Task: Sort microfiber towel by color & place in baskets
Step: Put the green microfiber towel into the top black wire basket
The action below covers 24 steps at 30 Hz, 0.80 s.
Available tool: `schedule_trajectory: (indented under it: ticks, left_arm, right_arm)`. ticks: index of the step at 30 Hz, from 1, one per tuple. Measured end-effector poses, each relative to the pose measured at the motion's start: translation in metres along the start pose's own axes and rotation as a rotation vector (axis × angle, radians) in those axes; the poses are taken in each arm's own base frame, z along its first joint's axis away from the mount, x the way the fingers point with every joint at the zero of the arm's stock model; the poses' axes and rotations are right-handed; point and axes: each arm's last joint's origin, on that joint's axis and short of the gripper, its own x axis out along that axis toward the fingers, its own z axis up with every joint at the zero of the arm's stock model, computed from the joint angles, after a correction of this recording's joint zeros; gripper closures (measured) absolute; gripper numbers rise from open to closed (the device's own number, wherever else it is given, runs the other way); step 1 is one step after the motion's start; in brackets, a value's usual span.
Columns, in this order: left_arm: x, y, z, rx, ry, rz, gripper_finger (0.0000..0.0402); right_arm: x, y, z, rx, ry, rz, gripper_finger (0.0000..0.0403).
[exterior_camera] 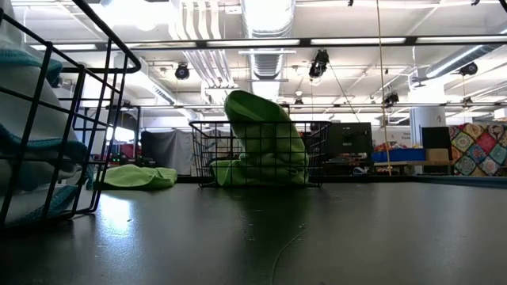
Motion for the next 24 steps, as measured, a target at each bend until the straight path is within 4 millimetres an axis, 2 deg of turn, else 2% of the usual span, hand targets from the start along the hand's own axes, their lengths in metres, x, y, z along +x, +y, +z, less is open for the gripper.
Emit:
schedule_trajectory:
  ticks: [5,10,15,19,24]
  left_arm:
    - [-0.002,0.009,-0.009,-0.039,0.041,0.174,0.0402]
    - [-0.008,0.024,-0.026,-0.112,0.117,0.51,0.0402]
    - [-0.018,0.034,-0.034,-0.145,0.079,0.806,0.0402]
    - [-0.019,0.036,-0.034,-0.09,0.077,0.871,0.0402]
    - [-0.013,0.037,-0.032,0.072,0.158,0.894,0.0402]
  right_arm:
    - [0.001,0.002,-0.001,0.012,0.005,0.0,0.0344]
    - [0.005,0.003,-0.002,0.021,0.019,-0.005,0.0344]
    - [0.013,0.005,-0.005,0.007,0.051,-0.02,0.0344]
    - [0.023,0.007,-0.008,-0.008,0.087,-0.037,0.0344]
    - [0.037,0.01,-0.015,-0.06,0.144,-0.06,0.0344]
